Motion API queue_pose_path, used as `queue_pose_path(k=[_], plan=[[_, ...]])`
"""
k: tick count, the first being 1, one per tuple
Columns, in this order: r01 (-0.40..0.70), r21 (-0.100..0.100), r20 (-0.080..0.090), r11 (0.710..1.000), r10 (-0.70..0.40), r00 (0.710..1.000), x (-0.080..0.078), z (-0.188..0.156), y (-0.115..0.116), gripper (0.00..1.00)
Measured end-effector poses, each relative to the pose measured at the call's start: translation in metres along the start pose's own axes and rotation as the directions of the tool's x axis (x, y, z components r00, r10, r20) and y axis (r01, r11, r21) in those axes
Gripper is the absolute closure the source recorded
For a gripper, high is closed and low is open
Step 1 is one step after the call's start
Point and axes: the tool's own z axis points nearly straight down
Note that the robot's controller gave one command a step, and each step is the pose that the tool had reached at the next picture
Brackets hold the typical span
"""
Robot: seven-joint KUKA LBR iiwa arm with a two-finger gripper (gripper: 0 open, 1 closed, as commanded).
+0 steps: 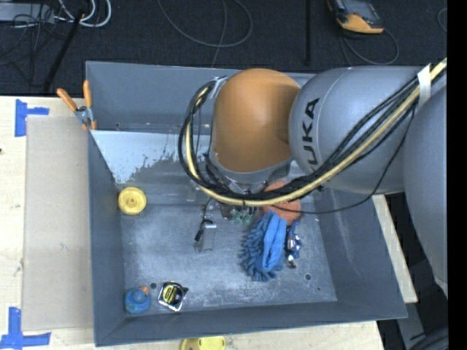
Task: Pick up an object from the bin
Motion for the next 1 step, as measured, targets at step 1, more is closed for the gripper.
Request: queue_pose_path(k=[1], plan=[[-0.003,-0.001,0.007,1.0,0.003,1.0,-0.0015,-0.0046,-0.0007,0.0]])
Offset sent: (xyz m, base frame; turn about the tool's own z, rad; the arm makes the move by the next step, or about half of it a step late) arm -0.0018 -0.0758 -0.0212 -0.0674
